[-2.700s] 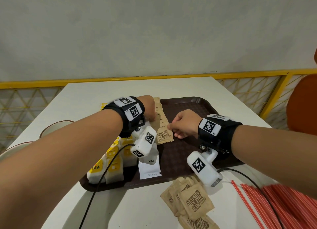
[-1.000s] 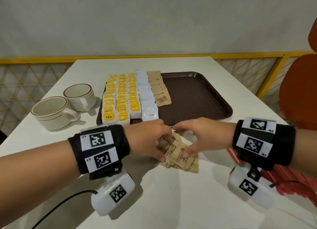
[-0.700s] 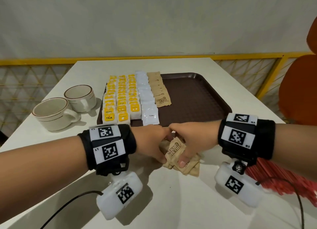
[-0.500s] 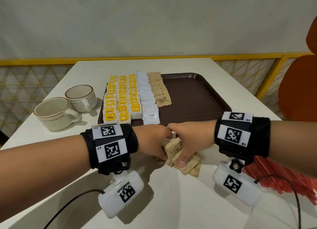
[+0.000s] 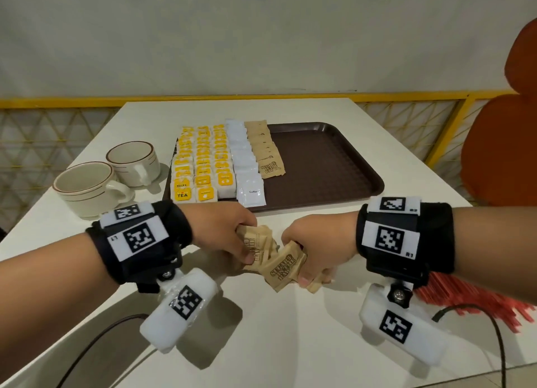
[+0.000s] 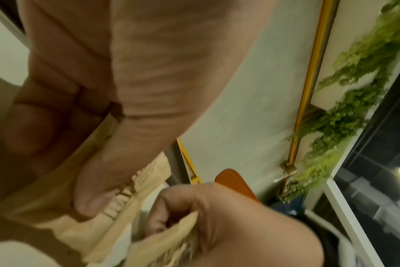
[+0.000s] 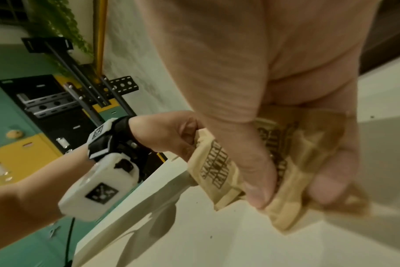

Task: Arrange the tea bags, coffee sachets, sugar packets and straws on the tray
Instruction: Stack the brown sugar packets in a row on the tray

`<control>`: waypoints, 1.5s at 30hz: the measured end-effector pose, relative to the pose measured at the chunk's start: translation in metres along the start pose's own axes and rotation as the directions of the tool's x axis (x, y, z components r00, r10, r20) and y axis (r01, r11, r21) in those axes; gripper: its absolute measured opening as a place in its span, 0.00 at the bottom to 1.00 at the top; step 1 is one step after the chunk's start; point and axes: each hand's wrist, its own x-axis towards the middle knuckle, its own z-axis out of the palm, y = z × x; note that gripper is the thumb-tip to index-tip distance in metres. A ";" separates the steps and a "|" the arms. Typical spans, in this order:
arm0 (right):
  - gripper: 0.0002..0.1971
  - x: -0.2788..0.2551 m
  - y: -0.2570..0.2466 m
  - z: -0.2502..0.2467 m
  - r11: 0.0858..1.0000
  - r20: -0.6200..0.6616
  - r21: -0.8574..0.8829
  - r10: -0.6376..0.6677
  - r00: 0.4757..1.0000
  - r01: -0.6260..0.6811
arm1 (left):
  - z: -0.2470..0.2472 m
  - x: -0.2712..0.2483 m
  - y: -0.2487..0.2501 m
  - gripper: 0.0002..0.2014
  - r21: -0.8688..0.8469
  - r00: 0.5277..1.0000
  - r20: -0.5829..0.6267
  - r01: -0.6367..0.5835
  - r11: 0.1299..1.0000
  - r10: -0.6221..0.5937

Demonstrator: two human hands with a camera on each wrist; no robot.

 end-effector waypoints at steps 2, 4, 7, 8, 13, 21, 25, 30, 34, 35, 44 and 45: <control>0.09 -0.002 0.002 -0.004 1.000 -0.013 0.017 -0.010 1.000 0.010 | -0.005 -0.008 -0.009 0.09 -0.184 1.000 -0.012 0.024 0.983 -0.027; 0.08 -0.007 0.007 -0.010 0.995 -0.040 0.099 -0.026 0.999 0.029 | -0.008 -0.018 -0.014 0.13 -0.464 0.998 -0.045 0.012 0.886 -0.037; 0.05 -0.011 0.012 -0.018 0.803 -0.041 0.592 -0.055 0.998 0.068 | -0.010 -0.029 -0.014 0.15 -0.759 0.982 -0.188 -0.133 0.637 -0.020; 0.06 -0.011 0.013 -0.020 0.677 -0.049 0.732 -0.062 0.997 0.078 | -0.010 -0.031 -0.011 0.14 -0.808 0.971 -0.240 -0.190 0.558 -0.018; 0.06 0.000 -0.003 -0.022 0.414 -0.278 0.862 -0.099 0.956 0.293 | -0.003 -0.021 0.008 0.13 -0.875 0.896 -0.436 -0.401 0.272 -0.081; 0.13 0.022 -0.020 -0.013 0.250 -0.551 0.798 -0.065 0.832 0.548 | 0.005 -0.006 0.003 0.08 -0.862 0.843 -0.503 -0.473 0.179 -0.192; 0.10 0.028 -0.021 -0.007 0.000 -0.468 0.883 -0.009 0.883 0.468 | 0.016 -0.005 -0.004 0.13 -0.889 0.859 -0.457 -0.435 0.145 -0.230; 0.20 0.039 -0.022 0.001 -0.133 -0.333 0.928 0.124 0.935 0.348 | 0.031 0.003 0.002 0.11 -0.879 0.841 -0.473 -0.428 0.213 -0.263; 0.14 0.040 -0.016 0.002 -0.265 -0.313 0.892 0.219 0.924 0.366 | 0.028 0.005 -0.005 0.09 -0.881 0.823 -0.473 -0.433 0.193 -0.314; 0.13 0.040 -0.013 0.001 -0.303 -0.298 0.883 0.230 0.926 0.359 | 0.027 0.004 -0.008 0.08 -0.881 0.819 -0.472 -0.435 0.184 -0.325; 0.22 0.035 0.002 -0.002 -0.291 -0.401 0.846 0.203 0.893 0.446 | 0.020 -0.002 -0.013 0.07 -0.889 0.823 -0.458 -0.413 0.199 -0.337; 0.22 0.035 0.004 -0.002 -0.278 -0.425 0.841 0.191 0.885 0.464 | 0.021 -0.002 -0.013 0.07 -0.895 0.831 -0.443 -0.395 0.205 -0.335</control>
